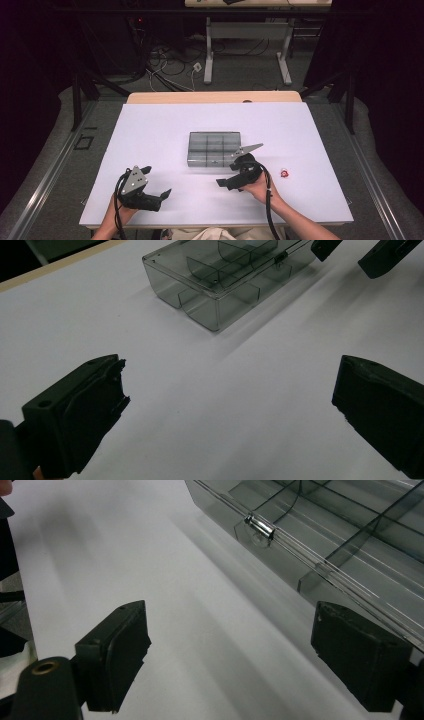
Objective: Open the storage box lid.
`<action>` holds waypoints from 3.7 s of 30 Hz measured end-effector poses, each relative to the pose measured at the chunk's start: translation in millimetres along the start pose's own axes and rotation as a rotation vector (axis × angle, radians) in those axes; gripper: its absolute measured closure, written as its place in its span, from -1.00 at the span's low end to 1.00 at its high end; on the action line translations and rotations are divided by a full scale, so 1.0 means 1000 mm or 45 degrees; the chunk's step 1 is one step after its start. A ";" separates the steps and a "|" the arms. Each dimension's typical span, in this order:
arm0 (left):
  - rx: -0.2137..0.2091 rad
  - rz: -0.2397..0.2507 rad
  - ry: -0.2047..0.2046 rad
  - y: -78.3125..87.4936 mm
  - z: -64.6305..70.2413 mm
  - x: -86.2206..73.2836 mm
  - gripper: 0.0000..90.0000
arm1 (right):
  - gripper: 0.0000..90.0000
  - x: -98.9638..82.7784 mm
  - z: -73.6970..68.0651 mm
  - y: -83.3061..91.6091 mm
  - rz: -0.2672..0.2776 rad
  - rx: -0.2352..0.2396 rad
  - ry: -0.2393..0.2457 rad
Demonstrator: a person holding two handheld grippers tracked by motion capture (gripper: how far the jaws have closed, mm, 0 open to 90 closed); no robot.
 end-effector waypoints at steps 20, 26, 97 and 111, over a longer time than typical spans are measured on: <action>-0.009 -0.010 -0.003 0.000 0.000 0.000 -1.00 | 0.24 0.011 -0.003 -0.018 0.064 -0.056 -0.007; -0.011 0.000 -0.001 0.000 0.001 0.000 -1.00 | 0.48 0.014 -0.001 -0.021 0.104 -0.084 -0.049; -0.025 -0.013 -0.009 0.000 0.002 -0.001 -1.00 | 0.90 0.015 0.004 -0.024 0.205 -0.104 -0.094; -0.027 -0.015 -0.019 0.000 0.002 -0.001 -1.00 | 0.90 0.017 0.003 -0.022 0.234 -0.101 -0.089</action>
Point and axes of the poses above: each handheld gripper's, and its own axes: y roughly backward along the jaws, x roughly out of its top, z roughly to its right, the point moved 7 cm from there along -y, roughly forward along the jaws, and after that the axes turned 9 degrees about -y, right-handed, at the moved point
